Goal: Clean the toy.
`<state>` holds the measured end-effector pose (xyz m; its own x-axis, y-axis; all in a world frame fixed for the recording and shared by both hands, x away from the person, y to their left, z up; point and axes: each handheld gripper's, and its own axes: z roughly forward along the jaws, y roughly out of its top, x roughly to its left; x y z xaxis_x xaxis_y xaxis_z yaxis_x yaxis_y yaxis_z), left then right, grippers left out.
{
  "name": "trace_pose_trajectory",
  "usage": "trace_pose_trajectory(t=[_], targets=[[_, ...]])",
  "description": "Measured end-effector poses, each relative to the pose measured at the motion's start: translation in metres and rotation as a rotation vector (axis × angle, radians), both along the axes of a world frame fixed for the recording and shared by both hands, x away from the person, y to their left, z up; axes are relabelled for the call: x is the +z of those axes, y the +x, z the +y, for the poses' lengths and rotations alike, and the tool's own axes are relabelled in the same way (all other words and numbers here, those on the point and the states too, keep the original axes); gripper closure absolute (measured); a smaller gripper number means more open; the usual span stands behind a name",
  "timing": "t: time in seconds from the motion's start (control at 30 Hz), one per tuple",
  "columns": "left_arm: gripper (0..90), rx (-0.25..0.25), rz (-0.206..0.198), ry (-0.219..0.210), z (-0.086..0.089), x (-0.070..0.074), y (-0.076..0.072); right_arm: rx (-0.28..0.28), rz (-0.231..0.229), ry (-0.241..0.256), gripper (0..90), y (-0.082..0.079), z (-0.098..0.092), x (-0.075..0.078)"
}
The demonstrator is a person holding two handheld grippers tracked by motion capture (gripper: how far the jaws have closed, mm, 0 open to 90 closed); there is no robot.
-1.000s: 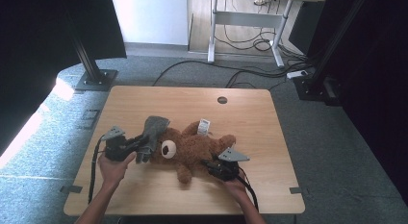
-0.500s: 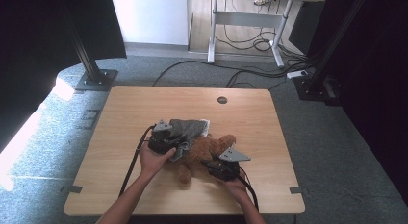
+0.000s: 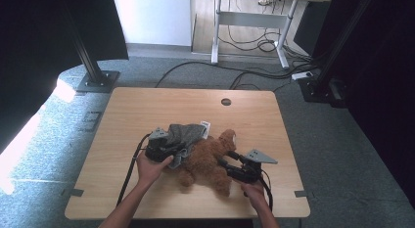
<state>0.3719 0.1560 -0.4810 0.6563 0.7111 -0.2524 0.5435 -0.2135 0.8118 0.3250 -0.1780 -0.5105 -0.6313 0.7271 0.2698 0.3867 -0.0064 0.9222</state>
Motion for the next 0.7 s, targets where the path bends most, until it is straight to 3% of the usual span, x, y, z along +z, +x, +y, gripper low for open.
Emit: trace_pose_trajectory(t=[0.1, 0.23, 0.33, 0.4, 0.43, 0.47, 0.57, 0.67, 0.7], targets=[[79.8, 0.001, -0.009, -0.009, 0.001, -0.002, -0.006, -0.047, 0.028, -0.005, 26.1, 0.008, -0.007, 0.0], [79.9, 0.006, -0.013, -0.015, 0.003, -0.004, -0.011, -0.069, 0.046, 0.011, 24.5, 0.019, -0.01, 0.001], [79.9, 0.007, -0.013, -0.02, 0.004, -0.004, -0.012, -0.055, 0.065, 0.029, 25.5, 0.026, -0.01, 0.002], [79.9, 0.009, -0.011, -0.025, 0.004, -0.005, -0.013, -0.028, 0.076, 0.052, 30.9, 0.03, -0.009, 0.001], [79.9, 0.01, -0.008, -0.028, 0.004, -0.004, -0.014, -0.013, 0.07, 0.05, 39.4, 0.033, -0.007, 0.001], [79.9, 0.01, -0.008, -0.028, 0.004, -0.004, -0.014, -0.013, 0.07, 0.05, 39.4, 0.033, -0.007, 0.001], [79.4, 0.007, 0.009, -0.076, 0.003, 0.001, -0.015, -0.016, 0.049, 0.014, 57.6, 0.031, -0.006, 0.002], [79.2, -0.002, -0.005, -0.086, -0.001, 0.009, -0.017, -0.024, 0.035, -0.006, 61.2, 0.029, -0.005, 0.002], [79.2, -0.023, -0.029, -0.099, -0.008, 0.019, -0.02, -0.038, 0.032, -0.018, 63.7, 0.029, -0.004, 0.001]])
